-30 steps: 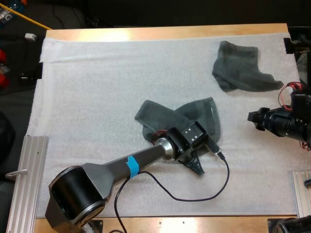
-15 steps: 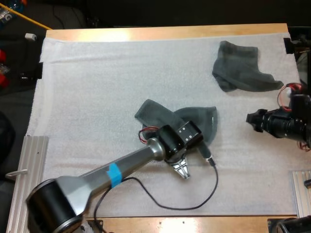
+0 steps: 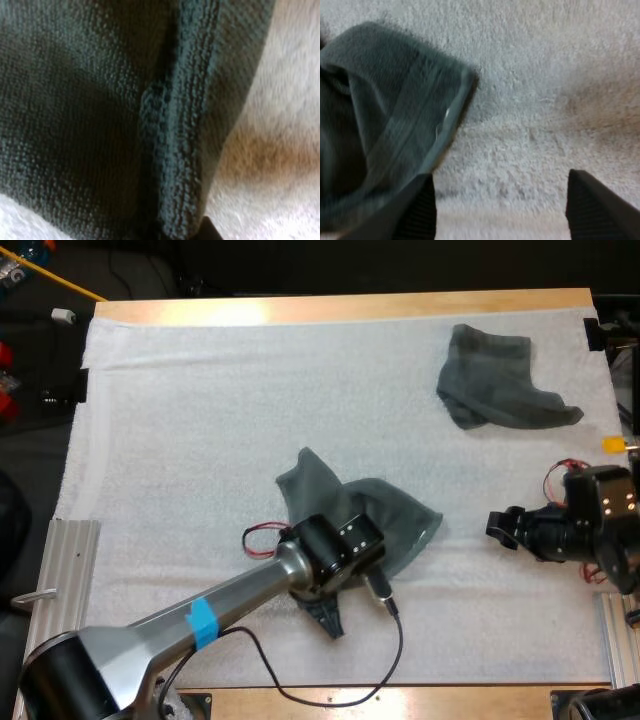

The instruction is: Pick towel from pile, fold and stack

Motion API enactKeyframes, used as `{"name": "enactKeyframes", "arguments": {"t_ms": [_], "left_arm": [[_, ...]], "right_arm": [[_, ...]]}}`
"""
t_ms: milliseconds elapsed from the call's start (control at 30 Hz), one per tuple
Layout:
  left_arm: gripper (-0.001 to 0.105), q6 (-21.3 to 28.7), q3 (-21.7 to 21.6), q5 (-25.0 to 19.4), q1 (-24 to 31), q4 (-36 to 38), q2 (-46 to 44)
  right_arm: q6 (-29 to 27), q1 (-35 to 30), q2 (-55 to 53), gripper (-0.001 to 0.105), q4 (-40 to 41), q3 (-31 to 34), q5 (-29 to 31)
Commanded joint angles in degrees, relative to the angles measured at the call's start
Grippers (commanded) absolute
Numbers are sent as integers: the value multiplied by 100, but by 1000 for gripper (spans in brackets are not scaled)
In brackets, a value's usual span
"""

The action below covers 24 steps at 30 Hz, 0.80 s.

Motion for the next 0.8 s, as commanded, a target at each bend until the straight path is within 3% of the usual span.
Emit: {"name": "enactKeyframes", "arguments": {"t_ms": [0, 200, 400, 767], "left_arm": [[7, -136, 52, -96, -32, 127, -110], [7, -462, 178, -51, -32, 131, -478], [7, -498, 178, -46, -32, 158, -723], [7, -637, 178, 92, -32, 161, -728]], "right_arm": [[108, -18, 25, 56, -243, 75, -167], [206, 360, 506, 51, -837, 251, -380], [768, 920, 1320, 51, -1596, 251, -268], [1573, 978, 2449, 47, -2733, 251, -786]]}}
